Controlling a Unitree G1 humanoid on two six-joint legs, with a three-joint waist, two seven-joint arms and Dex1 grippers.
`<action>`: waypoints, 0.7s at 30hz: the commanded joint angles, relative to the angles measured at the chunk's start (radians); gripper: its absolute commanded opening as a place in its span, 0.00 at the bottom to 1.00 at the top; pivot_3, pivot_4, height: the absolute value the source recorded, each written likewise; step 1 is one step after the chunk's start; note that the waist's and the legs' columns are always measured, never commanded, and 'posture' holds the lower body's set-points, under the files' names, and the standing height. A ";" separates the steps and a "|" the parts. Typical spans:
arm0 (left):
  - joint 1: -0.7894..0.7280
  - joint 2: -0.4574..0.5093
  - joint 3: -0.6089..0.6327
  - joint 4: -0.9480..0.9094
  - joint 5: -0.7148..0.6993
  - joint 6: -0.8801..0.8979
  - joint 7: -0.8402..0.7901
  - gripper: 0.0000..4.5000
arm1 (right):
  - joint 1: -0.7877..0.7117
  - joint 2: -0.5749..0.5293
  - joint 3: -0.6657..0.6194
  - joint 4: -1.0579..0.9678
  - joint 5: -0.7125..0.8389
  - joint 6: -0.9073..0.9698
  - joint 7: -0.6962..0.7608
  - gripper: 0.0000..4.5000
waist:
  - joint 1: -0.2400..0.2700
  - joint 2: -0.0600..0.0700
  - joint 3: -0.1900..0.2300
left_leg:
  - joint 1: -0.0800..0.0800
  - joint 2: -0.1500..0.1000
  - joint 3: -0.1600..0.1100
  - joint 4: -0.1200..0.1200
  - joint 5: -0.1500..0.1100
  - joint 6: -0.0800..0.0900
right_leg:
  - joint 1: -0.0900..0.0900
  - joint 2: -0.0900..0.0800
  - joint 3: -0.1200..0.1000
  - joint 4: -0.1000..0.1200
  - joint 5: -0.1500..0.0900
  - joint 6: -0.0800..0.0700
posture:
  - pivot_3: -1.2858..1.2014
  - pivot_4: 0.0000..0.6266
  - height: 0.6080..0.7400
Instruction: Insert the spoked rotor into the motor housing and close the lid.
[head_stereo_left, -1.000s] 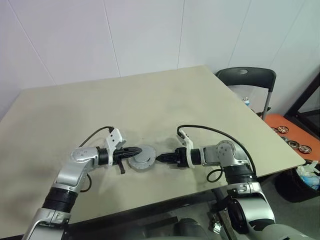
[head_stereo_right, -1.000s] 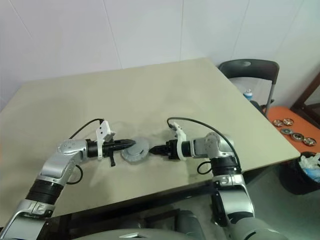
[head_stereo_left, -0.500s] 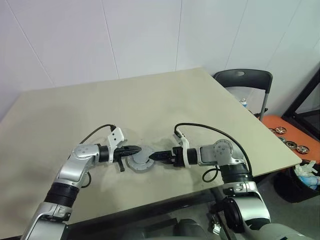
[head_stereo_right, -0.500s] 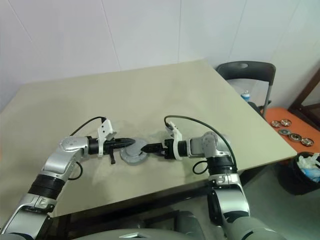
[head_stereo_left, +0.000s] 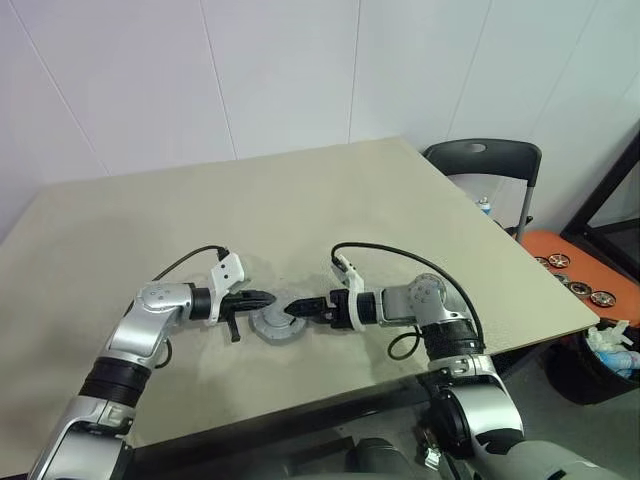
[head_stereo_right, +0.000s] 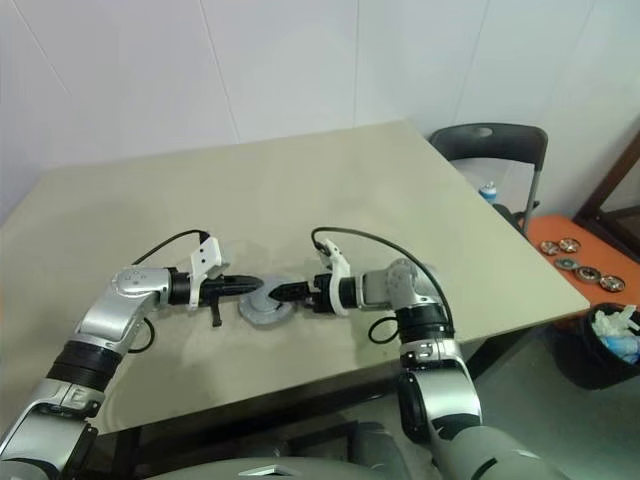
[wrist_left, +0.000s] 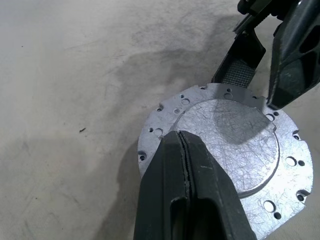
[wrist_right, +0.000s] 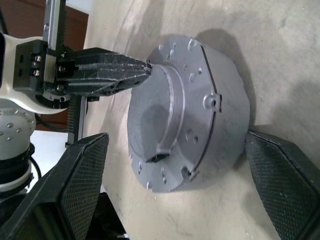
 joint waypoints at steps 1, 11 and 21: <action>-0.018 0.017 -0.023 0.031 0.042 -0.003 -0.006 0.00 | -0.030 0.034 0.013 0.054 -0.012 -0.031 -0.007 0.99 | 0.000 0.000 0.000 | 0.000 0.000 0.000 0.000 0.000 0.000 | 0.000 0.001 0.000 0.000 0.000 0.000 | 0.52 0.00 1.00; -0.036 0.009 -0.025 0.054 0.054 -0.023 -0.006 0.00 | -0.062 0.051 -0.019 0.083 0.017 -0.025 0.024 0.99 | -0.007 -0.001 0.000 | 0.000 0.008 0.000 -0.001 0.000 -0.001 | -0.001 0.010 0.002 -0.001 0.002 -0.004 | 0.52 0.00 1.00; -0.024 0.022 -0.022 0.036 0.035 -0.011 -0.034 0.00 | -0.067 0.041 -0.001 0.079 0.015 -0.020 0.045 0.86 | -0.010 0.000 0.000 | -0.001 0.008 0.000 -0.001 0.000 -0.001 | -0.003 0.009 0.003 -0.002 0.003 -0.004 | 0.52 0.00 1.00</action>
